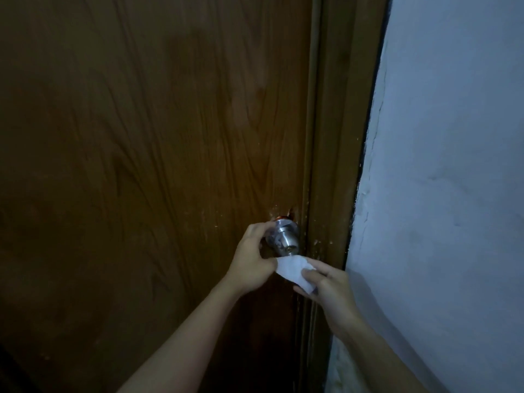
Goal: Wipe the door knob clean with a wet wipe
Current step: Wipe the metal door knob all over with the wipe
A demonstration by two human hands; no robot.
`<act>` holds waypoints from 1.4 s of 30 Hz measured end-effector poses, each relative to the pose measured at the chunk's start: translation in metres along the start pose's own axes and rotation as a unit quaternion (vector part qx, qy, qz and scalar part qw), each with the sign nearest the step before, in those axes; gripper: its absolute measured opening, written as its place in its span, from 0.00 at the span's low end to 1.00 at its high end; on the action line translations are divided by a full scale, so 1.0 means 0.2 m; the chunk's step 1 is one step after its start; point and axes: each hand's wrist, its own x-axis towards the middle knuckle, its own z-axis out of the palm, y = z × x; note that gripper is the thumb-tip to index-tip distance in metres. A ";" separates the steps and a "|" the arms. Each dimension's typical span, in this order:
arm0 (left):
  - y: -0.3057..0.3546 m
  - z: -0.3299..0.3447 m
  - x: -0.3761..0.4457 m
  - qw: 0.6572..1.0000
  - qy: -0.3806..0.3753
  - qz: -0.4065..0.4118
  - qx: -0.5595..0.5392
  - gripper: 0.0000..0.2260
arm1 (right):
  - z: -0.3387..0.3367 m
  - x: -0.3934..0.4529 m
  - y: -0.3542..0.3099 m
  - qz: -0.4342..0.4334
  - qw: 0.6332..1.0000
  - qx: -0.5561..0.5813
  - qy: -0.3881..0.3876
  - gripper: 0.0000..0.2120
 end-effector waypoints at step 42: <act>-0.10 0.21 -0.01 0.970 0.213 0.073 0.095 0.16 | 0.02 0.29 0.00 -0.208 0.928 -0.310 -0.017 0.18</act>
